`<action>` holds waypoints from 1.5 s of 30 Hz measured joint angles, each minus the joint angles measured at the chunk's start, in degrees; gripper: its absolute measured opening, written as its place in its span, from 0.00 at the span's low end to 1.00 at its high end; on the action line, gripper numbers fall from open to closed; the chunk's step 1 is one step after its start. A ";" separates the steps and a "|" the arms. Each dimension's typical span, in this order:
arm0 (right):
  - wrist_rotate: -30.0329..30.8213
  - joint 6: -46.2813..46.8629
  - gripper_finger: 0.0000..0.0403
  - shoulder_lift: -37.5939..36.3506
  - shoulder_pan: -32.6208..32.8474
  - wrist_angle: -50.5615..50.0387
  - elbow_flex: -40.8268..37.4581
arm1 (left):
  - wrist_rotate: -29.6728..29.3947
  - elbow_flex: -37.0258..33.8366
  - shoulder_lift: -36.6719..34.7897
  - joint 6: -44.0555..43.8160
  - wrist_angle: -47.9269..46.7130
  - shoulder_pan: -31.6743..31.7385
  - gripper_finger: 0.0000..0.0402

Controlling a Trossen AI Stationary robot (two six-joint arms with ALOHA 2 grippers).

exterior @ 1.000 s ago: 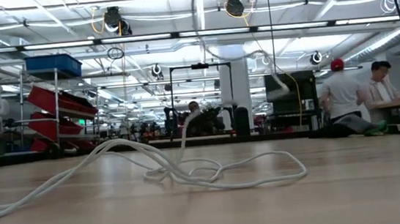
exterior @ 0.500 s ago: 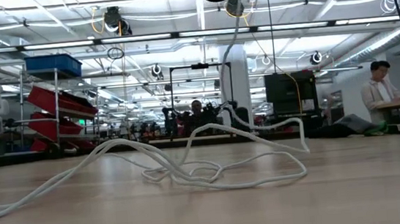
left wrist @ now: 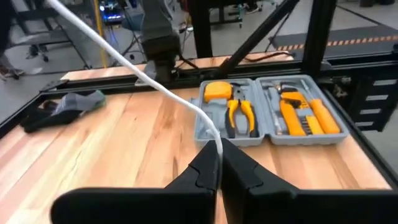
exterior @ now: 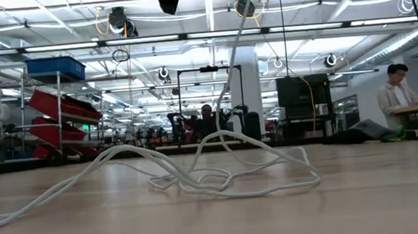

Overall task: Coil cords
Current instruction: Uncoil the white cable wire from the spool

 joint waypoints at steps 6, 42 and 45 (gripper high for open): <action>0.02 -0.25 0.00 -1.70 0.77 -0.85 0.00 | 6.50 0.00 0.00 -0.17 -1.15 -0.53 0.03; -24.93 -3.36 0.00 -11.40 2.62 -13.48 0.00 | 10.51 -0.04 -8.61 -11.91 -15.76 -3.51 0.44; -31.27 -6.27 0.00 -11.40 4.00 -11.48 0.00 | 7.25 -0.04 -9.55 -11.37 -15.69 -4.56 0.52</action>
